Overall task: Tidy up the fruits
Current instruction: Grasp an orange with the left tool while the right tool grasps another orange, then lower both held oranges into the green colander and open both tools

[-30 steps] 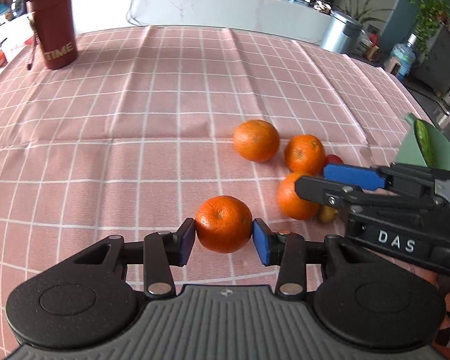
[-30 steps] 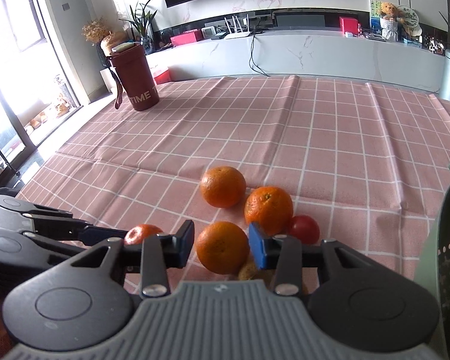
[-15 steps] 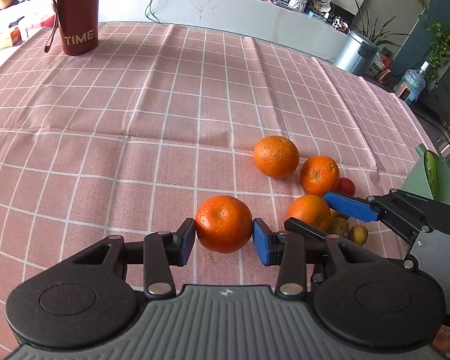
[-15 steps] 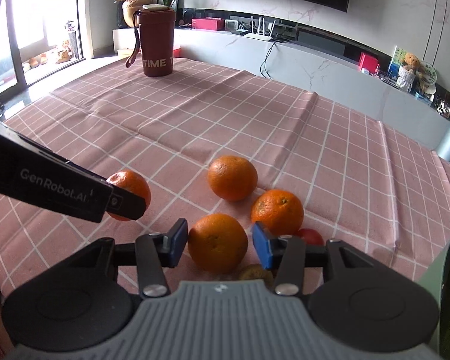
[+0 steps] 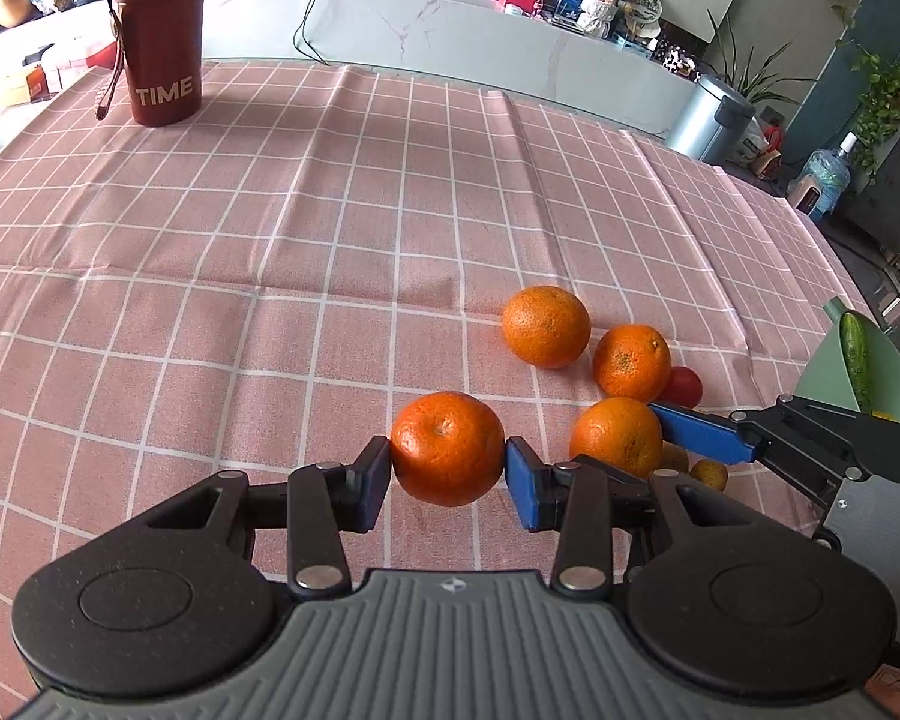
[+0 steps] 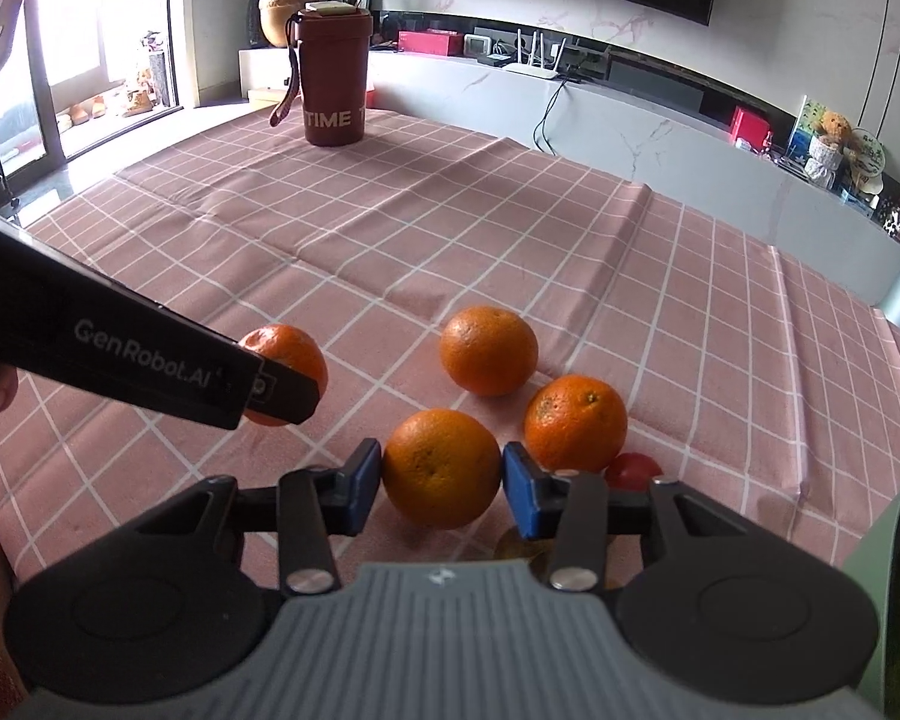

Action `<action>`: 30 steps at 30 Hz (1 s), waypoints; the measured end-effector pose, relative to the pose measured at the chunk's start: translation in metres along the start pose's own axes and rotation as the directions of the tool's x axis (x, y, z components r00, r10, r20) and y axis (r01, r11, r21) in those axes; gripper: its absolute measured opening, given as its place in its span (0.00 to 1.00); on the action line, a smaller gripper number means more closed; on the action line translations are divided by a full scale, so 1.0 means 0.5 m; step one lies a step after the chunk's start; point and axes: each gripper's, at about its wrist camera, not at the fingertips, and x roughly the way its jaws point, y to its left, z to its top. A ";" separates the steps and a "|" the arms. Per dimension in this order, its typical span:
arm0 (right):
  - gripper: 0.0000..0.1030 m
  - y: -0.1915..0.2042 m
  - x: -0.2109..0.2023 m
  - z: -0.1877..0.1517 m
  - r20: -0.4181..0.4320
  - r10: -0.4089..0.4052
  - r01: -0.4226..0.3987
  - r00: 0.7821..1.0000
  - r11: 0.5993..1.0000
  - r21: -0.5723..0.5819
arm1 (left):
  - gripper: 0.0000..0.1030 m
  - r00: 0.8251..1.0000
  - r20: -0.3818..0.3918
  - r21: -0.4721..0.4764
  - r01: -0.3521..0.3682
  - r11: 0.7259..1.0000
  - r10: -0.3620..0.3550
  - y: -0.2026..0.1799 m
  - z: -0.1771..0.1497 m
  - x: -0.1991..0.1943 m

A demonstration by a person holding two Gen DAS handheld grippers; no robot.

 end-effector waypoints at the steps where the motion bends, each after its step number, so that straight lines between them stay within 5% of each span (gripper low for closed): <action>1: 0.39 -0.002 -0.009 0.001 0.008 0.001 -0.001 1.000 1.000 0.006 | 0.45 1.000 0.007 0.006 0.001 1.000 -0.001 -0.004 0.001 -0.006; 11: 0.39 -0.063 -0.142 0.015 0.028 -0.005 0.002 1.000 0.995 0.102 | 0.45 0.993 0.056 0.056 0.099 0.994 -0.102 -0.109 0.034 -0.094; 17: 0.39 -0.145 -0.239 0.005 0.023 -0.043 0.039 0.999 0.989 0.145 | 0.45 0.974 0.066 0.144 0.204 0.968 -0.215 -0.206 0.048 -0.130; 25: 0.39 -0.307 -0.344 -0.060 -0.029 -0.096 0.100 0.995 0.955 0.279 | 0.45 0.946 -0.030 0.278 0.319 0.906 -0.324 -0.374 0.045 -0.091; 30: 0.39 -0.383 -0.358 -0.107 -0.100 -0.113 0.141 0.988 0.934 0.328 | 0.45 0.946 -0.132 0.366 0.326 0.872 -0.298 -0.474 0.040 -0.031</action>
